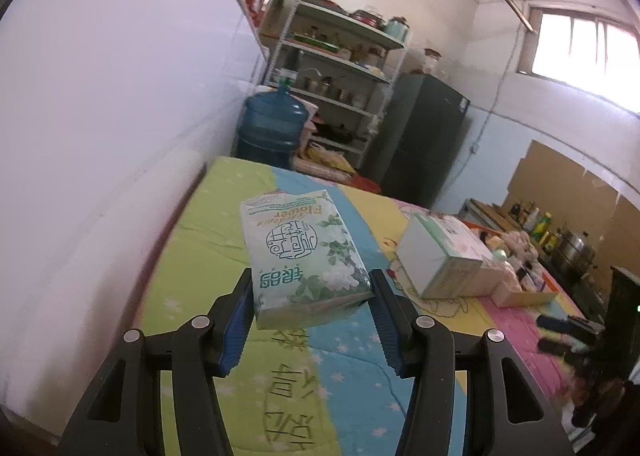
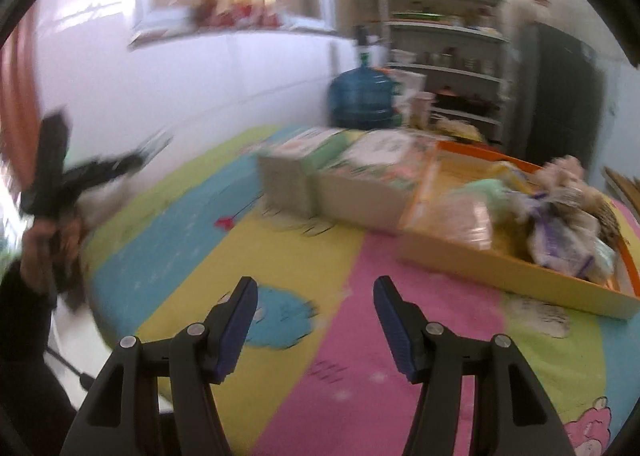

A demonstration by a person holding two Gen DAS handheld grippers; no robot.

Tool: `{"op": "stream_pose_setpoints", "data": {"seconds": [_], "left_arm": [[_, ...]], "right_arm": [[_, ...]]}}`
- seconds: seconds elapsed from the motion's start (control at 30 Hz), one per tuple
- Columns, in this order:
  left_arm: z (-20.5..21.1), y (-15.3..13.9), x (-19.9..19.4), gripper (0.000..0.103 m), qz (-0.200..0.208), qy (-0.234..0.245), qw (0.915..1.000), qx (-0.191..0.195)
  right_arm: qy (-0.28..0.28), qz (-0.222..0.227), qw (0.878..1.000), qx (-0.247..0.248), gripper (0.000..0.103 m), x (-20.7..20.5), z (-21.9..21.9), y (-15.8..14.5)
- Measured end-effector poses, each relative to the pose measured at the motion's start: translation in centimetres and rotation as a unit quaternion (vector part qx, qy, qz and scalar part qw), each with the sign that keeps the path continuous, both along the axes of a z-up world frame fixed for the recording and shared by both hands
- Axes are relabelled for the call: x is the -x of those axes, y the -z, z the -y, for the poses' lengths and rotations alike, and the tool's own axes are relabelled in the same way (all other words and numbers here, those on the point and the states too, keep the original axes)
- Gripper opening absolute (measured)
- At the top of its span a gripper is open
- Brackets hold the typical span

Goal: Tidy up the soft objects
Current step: 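Lift the tissue pack with the left tool and carry it over the box, then lower the tissue pack into the box and open the left tool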

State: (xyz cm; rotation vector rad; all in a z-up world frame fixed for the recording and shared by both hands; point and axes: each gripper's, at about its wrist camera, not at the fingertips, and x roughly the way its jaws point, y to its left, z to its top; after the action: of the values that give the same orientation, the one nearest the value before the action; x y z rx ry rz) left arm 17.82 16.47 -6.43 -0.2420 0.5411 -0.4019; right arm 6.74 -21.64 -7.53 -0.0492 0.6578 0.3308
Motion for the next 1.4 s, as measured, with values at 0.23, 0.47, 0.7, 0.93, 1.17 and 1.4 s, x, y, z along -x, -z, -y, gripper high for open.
{"op": "stream_pose_setpoints", "data": {"seconds": [0.23, 0.47, 0.7, 0.93, 1.17, 1.4], "left_arm": [[3.1, -1.2, 0.5, 0.056, 0.009, 0.035, 0.9993, -0.008], [10.4, -3.1, 0.4, 0.057, 0.019, 0.105, 0.994, -0.024], [19.1, -4.3, 0.7, 0.056, 0.025, 0.18, 0.9827, -0.035], [27.8, -5.3, -0.2, 0.057, 0.017, 0.221, 0.9746, -0.031], [35.0, -5.8, -2.5, 0.057, 0.005, 0.237, 0.9706, -0.041], [40.9, -5.2, -4.3, 0.057, 0.002, 0.232, 0.97, -0.074]], "right_arm": [[-0.011, 0.003, 1.0, 0.0, 0.06, 0.7, -0.2, 0.7], [0.08, 0.033, 0.996, -0.034, 0.06, 1.3, 5.7, 0.0], [0.129, 0.057, 0.989, -0.051, 0.06, 2.1, 10.7, -0.6], [0.154, 0.072, 0.983, -0.073, 0.06, 2.9, 14.8, -0.6], [0.172, 0.094, 0.977, -0.088, 0.06, 3.8, 17.9, -0.6], [0.177, 0.122, 0.972, -0.096, 0.06, 3.3, 20.4, -1.5]]}}
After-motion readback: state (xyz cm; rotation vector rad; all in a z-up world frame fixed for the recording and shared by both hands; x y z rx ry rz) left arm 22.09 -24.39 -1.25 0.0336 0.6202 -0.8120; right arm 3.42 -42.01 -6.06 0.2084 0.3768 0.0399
